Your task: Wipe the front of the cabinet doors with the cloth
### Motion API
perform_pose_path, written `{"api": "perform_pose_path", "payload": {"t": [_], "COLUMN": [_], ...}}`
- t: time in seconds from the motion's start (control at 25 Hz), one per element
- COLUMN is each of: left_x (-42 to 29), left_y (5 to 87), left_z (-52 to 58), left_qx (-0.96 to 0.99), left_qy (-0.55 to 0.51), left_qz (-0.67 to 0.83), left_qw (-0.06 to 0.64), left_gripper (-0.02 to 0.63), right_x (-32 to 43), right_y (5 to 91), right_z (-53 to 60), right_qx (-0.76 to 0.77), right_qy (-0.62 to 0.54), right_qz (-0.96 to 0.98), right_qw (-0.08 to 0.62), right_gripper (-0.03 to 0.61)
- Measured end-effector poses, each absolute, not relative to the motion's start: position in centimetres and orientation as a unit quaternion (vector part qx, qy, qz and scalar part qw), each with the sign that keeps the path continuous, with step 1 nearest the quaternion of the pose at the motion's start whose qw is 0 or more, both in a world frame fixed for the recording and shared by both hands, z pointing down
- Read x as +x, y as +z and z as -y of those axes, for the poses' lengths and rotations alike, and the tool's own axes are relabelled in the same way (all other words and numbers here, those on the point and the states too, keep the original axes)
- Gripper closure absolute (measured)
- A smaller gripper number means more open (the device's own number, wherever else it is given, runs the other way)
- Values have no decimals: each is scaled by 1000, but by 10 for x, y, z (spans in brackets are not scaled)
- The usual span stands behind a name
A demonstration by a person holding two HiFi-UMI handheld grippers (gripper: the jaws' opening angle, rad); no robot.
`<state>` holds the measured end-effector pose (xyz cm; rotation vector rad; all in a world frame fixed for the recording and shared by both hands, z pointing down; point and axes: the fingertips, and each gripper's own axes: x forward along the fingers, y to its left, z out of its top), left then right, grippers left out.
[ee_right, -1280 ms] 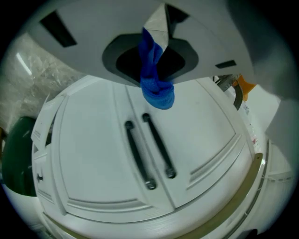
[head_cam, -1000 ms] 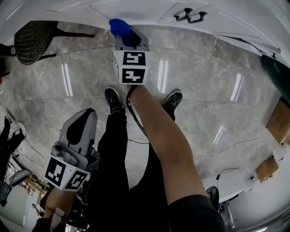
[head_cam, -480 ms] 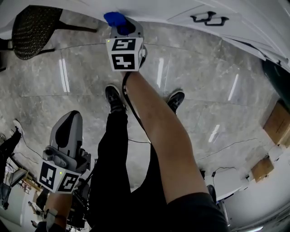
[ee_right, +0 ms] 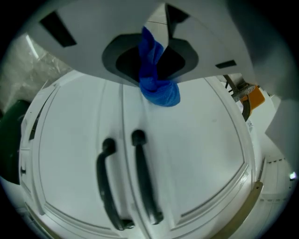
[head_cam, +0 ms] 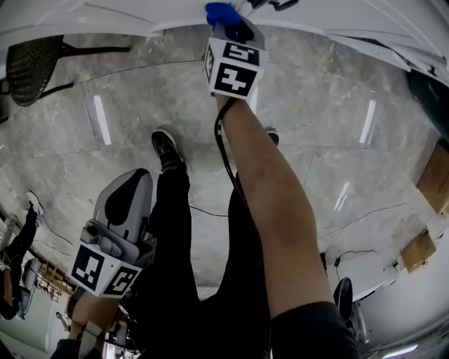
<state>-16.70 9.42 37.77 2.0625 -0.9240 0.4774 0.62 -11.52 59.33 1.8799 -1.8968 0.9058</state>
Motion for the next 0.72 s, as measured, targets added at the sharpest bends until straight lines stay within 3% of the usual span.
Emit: {"api": "perform_pose_path", "payload": {"t": [0.44,0.72], "left_x": [-131,-177], "left_y": [392,395], "left_z": [-96,-80], "left_qx": [822,815], "left_qy": [188,178], "left_qz": [355,377], "left_qw": [403,402], "left_gripper": [614,614], "right_x": [96,25], "right_y": [596,603], "right_z": [88,86], "right_qx": [699,676], "right_qy": [299,321], "right_qz": [624,641], "right_qw": [181,173], "right_gripper": [511,511]}}
